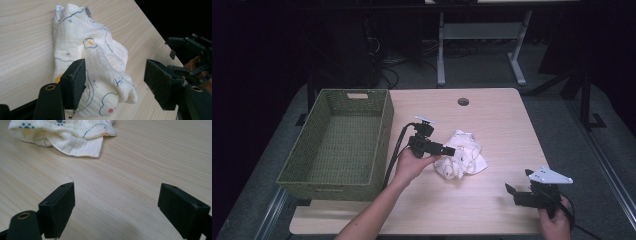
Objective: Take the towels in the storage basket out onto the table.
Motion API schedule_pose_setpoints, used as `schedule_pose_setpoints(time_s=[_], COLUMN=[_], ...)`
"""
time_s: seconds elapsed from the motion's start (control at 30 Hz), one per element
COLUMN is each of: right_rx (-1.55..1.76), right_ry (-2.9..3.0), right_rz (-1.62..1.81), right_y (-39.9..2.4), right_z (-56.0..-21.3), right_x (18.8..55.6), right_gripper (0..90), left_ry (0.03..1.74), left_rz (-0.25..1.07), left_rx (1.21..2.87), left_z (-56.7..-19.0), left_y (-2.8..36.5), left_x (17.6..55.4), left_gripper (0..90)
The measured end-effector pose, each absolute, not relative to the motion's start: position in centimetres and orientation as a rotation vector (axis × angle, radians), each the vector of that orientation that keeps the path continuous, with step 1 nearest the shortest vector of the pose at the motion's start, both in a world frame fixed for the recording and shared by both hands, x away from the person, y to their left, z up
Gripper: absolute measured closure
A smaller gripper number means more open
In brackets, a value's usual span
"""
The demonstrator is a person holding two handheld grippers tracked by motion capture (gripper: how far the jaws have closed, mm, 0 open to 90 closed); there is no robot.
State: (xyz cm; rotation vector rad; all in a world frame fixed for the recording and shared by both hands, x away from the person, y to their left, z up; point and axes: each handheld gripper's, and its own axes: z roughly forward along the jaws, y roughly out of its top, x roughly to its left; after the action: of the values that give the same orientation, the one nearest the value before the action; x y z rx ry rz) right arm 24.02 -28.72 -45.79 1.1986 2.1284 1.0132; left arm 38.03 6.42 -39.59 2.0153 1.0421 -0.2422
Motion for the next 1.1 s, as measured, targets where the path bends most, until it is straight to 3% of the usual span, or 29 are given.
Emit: schedule_pose_setpoints(time_s=[1.1], right_rx=[1.212], right_ry=[2.121], right_rz=[1.01], right_y=[-28.7], right_z=[-45.8], right_x=[23.9], right_gripper=[13.8], left_ry=[0.926], left_rz=[-0.267], left_rx=[1.991], left_z=[-41.0], left_y=[8.9], left_x=[32.6], left_gripper=[24.9])
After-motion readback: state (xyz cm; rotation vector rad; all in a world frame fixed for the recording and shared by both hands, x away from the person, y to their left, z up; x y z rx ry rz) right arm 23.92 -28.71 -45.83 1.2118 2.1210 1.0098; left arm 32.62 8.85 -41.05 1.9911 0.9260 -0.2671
